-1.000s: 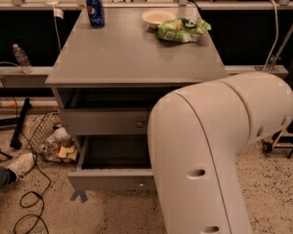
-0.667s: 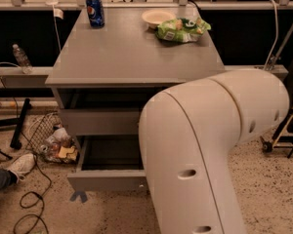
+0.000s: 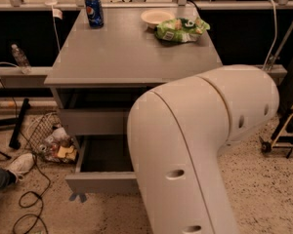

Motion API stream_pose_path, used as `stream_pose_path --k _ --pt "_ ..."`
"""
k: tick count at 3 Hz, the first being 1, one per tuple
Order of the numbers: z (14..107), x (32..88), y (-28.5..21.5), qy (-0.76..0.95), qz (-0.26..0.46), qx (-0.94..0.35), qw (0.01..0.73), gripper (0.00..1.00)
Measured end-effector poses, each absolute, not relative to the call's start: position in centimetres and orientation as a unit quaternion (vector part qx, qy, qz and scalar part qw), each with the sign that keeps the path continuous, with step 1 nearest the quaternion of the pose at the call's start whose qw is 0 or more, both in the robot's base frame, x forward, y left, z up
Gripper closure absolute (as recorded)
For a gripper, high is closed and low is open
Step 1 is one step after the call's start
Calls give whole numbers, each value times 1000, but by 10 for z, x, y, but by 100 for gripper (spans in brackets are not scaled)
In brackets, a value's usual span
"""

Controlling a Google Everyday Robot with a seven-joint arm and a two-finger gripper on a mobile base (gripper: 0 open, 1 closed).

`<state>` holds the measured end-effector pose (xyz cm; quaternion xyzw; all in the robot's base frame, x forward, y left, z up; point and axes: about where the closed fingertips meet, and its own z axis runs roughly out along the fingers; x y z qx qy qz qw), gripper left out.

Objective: Open middle drawer

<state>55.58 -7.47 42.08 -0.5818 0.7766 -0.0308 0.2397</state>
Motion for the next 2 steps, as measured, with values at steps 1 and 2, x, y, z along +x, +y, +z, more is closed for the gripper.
stream_pose_path --k 1,2 --pt "421 556 -75 777 -31 -582 240 100" --pt "420 556 -74 777 -31 -582 240 82"
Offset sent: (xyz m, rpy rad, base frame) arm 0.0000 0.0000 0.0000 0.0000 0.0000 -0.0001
